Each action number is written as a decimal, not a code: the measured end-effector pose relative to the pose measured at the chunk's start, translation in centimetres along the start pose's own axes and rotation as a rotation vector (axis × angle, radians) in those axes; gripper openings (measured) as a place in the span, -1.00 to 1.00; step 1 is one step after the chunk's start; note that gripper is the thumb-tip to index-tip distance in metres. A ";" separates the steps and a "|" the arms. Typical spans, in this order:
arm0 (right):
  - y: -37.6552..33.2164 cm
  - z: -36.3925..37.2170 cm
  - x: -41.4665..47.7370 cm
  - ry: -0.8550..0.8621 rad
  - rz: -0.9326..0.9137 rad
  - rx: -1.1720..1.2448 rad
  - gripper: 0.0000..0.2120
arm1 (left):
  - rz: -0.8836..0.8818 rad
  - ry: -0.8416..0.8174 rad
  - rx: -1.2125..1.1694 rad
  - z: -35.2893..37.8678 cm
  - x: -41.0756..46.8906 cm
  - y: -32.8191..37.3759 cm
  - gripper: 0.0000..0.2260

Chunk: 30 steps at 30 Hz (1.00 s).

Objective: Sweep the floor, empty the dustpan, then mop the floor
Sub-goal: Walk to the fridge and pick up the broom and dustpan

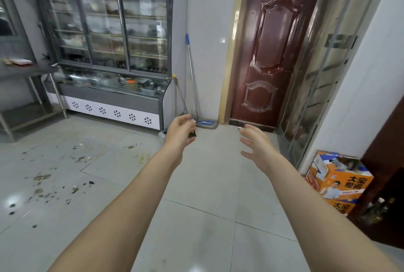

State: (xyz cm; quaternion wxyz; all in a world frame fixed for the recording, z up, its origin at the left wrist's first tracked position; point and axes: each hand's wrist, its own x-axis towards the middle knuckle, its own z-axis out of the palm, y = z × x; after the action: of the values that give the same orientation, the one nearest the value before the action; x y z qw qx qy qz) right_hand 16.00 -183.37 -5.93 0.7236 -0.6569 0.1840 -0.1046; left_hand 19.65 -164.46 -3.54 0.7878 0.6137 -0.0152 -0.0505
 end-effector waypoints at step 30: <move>-4.0 -5.9 41.7 -0.054 0.090 0.118 -0.74 | -0.071 0.062 -0.005 18.7 38.6 -6.5 -0.82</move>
State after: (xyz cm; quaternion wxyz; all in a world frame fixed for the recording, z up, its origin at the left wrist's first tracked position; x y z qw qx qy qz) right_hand 51.91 -205.59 -7.75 0.7697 -0.6070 0.1872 -0.0647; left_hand 56.02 -187.91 -6.74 0.7871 0.6131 0.0312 -0.0597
